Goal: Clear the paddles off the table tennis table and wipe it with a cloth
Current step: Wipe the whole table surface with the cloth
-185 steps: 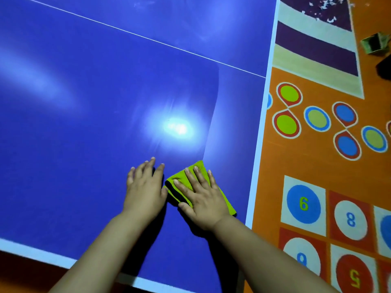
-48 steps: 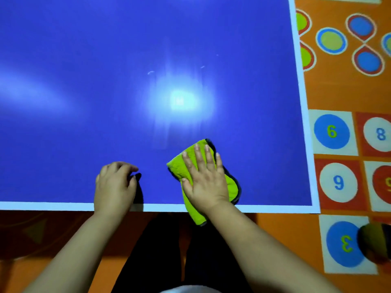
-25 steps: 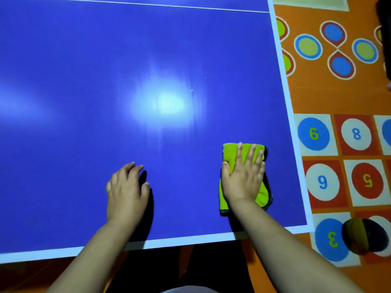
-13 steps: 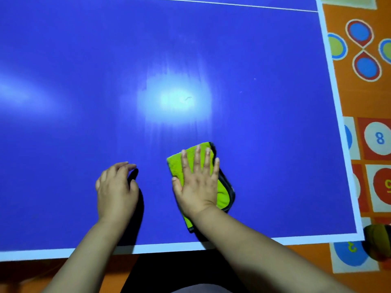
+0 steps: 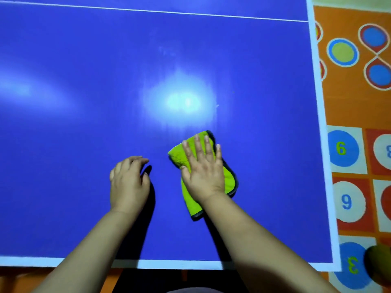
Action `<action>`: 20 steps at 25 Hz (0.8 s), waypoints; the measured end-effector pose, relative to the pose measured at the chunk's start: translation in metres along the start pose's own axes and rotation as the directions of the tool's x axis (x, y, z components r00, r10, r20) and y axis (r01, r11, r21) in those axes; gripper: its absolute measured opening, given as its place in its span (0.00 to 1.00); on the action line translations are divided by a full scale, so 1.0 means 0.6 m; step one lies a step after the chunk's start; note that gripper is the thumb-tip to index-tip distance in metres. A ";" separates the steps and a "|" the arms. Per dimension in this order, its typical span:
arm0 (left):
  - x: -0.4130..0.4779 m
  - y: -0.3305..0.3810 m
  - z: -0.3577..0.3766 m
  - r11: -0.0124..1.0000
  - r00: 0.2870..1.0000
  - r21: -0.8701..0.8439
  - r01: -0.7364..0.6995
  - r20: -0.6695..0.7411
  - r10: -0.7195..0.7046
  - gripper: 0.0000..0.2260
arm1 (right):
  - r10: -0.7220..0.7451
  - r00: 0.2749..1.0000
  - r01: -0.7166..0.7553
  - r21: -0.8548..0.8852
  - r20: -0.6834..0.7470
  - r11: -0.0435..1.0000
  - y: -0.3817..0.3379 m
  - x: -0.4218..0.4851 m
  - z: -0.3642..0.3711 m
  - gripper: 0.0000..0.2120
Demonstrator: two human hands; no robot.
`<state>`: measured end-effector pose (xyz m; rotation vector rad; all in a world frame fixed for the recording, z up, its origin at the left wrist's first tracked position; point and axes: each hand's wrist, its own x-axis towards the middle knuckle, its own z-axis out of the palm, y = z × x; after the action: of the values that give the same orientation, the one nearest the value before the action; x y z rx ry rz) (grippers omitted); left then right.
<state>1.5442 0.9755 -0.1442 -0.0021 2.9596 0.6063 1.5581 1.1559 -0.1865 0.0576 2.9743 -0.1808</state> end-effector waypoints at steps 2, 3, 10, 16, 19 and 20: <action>0.007 0.063 0.030 0.999 0.999 -0.027 -0.034 0.016 0.035 0.15 | 0.109 0.994 -0.109 -0.011 -0.018 0.994 0.103 0.001 -0.013 0.32; 0.011 0.096 0.046 0.997 0.998 -0.042 -0.057 0.020 0.058 0.14 | 0.161 0.987 -0.162 -0.014 -0.023 0.987 0.153 0.000 -0.021 0.32; 0.048 0.259 0.123 0.984 0.987 -0.088 -0.153 0.030 0.156 0.16 | 0.487 0.872 -0.486 0.023 -0.056 0.873 0.424 -0.008 -0.069 0.31; 0.066 0.256 0.128 0.982 0.984 -0.082 -0.173 0.028 0.175 0.18 | 0.707 0.706 -0.705 0.054 -0.035 0.707 0.416 0.021 -0.074 0.31; 0.075 0.200 0.107 0.990 0.993 -0.077 -0.120 0.003 0.120 0.18 | 0.700 0.713 -0.697 0.066 -0.046 0.714 0.342 0.048 -0.069 0.34; 0.077 0.176 0.098 0.993 0.996 -0.079 -0.092 -0.003 0.092 0.18 | 0.672 0.739 -0.670 0.060 -0.047 0.740 0.308 0.059 -0.065 0.34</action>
<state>1.5028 1.0967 -0.1618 0.1281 2.9458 0.7349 1.5259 1.3450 -0.1756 1.1459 2.7838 -0.1399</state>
